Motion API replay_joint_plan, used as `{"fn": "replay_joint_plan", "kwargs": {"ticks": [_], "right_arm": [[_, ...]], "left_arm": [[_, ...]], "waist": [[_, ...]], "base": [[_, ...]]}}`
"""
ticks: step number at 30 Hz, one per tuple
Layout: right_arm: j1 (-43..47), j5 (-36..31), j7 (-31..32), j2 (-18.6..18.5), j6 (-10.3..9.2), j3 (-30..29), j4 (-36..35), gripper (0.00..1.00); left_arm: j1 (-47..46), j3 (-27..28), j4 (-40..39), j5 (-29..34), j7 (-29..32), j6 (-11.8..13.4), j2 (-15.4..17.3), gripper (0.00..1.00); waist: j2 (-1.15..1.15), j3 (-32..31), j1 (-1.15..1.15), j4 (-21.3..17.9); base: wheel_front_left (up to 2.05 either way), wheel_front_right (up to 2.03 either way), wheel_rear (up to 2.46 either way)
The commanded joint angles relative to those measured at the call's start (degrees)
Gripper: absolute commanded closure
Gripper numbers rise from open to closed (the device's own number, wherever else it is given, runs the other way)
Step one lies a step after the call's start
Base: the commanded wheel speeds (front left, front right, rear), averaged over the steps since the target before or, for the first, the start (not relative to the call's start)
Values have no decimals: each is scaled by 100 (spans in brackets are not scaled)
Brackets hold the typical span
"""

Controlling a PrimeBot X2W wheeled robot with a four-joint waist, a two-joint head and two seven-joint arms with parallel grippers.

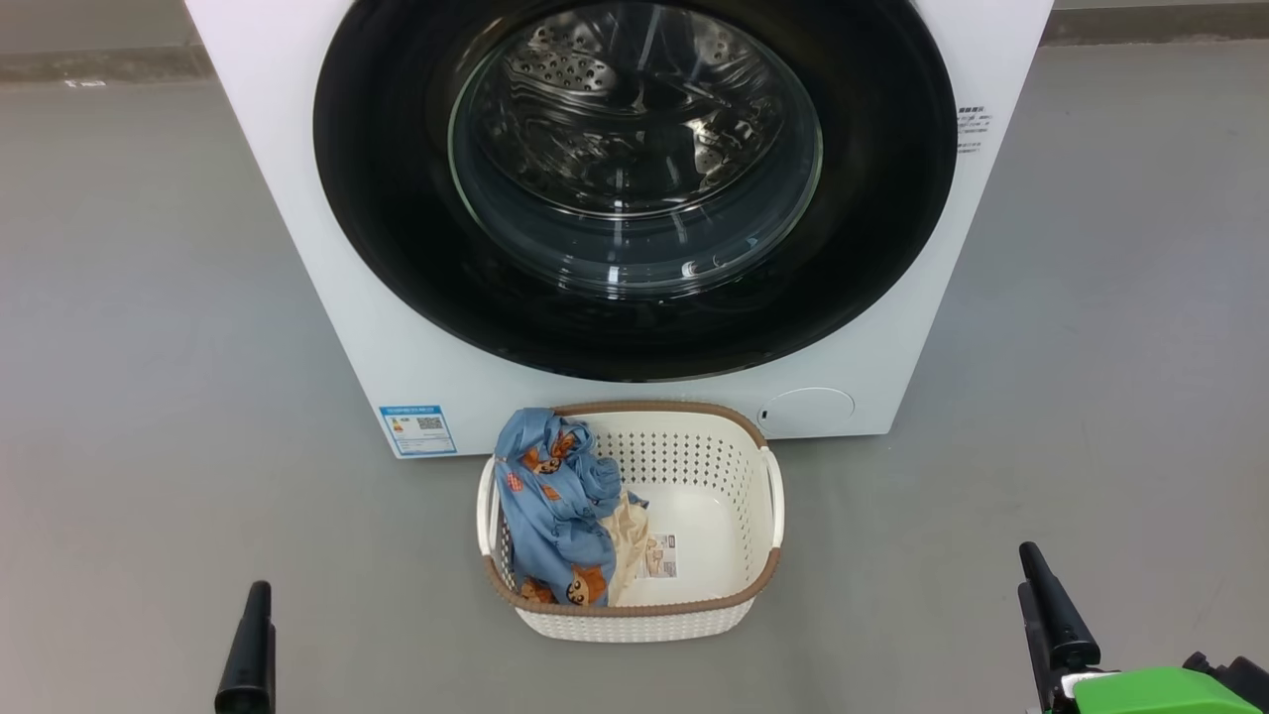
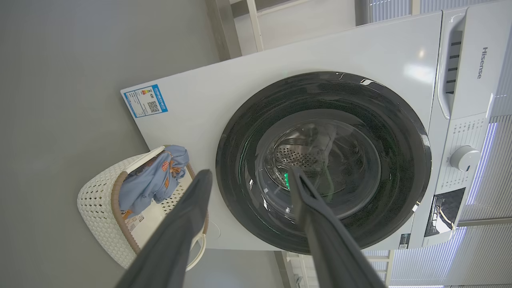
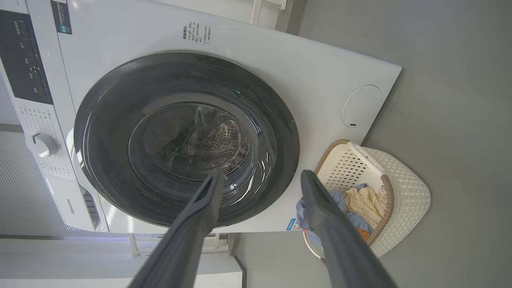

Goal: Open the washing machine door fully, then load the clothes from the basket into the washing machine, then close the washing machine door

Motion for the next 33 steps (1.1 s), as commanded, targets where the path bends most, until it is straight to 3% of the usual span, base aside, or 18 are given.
{"fn": "replay_joint_plan", "kwargs": {"ticks": [1,33], "right_arm": [[-157,-88,-34,-92,2,62,-162,0],[-212,-2072,-570,-385,4,584,-42,0]], "left_arm": [[-131,31,-186,78,-40,-4,95,0],[-10,-22,-629,2795,-577,-10,76,0]], "waist": [[0,0,-1,0],[0,74,-1,110]], "base": [[0,0,0],[0,0,0]]}}
